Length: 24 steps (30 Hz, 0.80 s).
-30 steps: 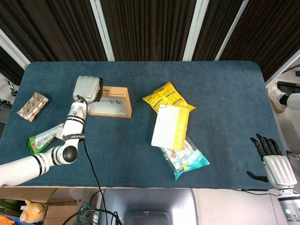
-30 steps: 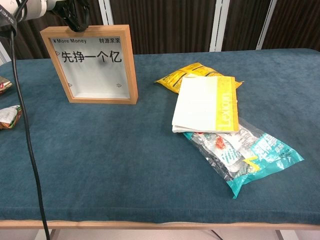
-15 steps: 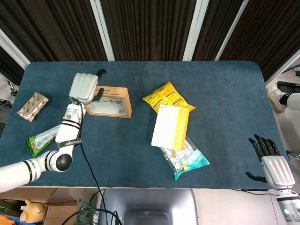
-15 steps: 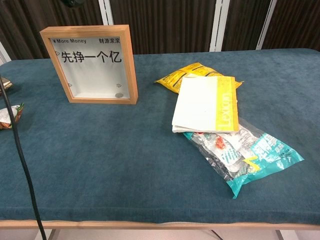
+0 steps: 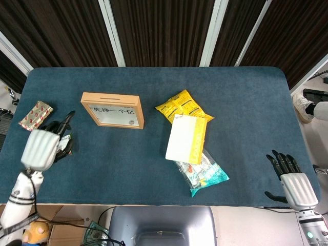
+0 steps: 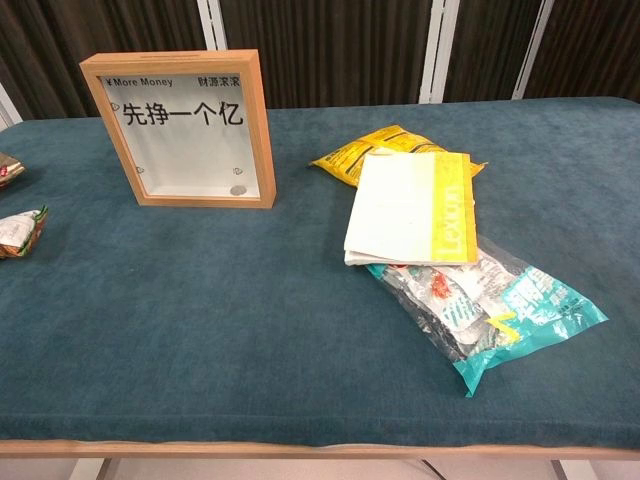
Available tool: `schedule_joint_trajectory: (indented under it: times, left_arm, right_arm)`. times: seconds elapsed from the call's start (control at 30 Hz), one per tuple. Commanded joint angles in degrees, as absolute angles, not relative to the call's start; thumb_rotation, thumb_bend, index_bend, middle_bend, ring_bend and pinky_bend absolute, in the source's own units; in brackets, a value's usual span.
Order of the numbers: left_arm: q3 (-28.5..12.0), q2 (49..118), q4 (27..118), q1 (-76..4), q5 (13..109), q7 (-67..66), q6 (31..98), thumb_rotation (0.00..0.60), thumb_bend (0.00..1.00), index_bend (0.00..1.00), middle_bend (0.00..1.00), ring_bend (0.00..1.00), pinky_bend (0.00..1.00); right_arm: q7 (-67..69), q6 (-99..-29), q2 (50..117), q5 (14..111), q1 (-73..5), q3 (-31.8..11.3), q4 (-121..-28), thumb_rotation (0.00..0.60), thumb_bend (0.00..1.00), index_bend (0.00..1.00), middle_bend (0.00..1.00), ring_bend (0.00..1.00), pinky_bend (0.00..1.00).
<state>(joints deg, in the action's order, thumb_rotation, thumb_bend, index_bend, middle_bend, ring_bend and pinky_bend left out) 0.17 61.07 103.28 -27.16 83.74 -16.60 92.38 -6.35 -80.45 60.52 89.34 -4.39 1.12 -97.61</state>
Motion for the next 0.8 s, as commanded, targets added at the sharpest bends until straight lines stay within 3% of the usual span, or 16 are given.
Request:
schedule_joint_trajectory:
  times: [0.03,0.13,0.23,0.47,0.8]
  left_arm:
    - [9.93,70.85,90.32,-10.94,88.65,-13.07,102.99,0.6,0.4,0.0,0.02,0.1,0.35]
    - [11.29,74.48,86.95,-7.96,85.36,-14.83,99.28,0.6,0.41,0.0,0.0,0.0,0.14]
    - [11.41,75.81,85.29,-8.31,84.43,-17.27,94.39,0.6,0.4,0.0,0.0,0.0,0.05]
    - [7.87,75.48,84.82,-8.15,84.05,-15.97,92.82,0.6,0.39,0.0,0.0,0.0,0.02]
    - [6.14,74.89,84.72,-6.39,86.27,-15.29,93.6,0.6,0.39,0.0,0.0,0.0,0.01]
  right_arm:
    - [-6.78,-80.73,60.75,89.87,-4.34,1.3,-97.75,0.6,0.17,0.0,0.0,0.0,0.0]
    - [-7.07,-81.01,60.91,90.09,-4.24,1.34,-97.79,0.6,0.17,0.0,0.0,0.0,0.0]
    - [-7.2,-81.4,60.91,90.32,-4.14,1.29,-97.67,0.6,0.17,0.0,0.0,0.0,0.0]
    - [-7.39,-81.86,60.67,91.1,-3.74,1.83,-97.39,0.6,0.17,0.0,0.0,0.0,0.0]
    - [-7.06,-82.77,60.52,91.88,-3.35,2.0,-97.46,0.6,0.17,0.0,0.0,0.0,0.0]
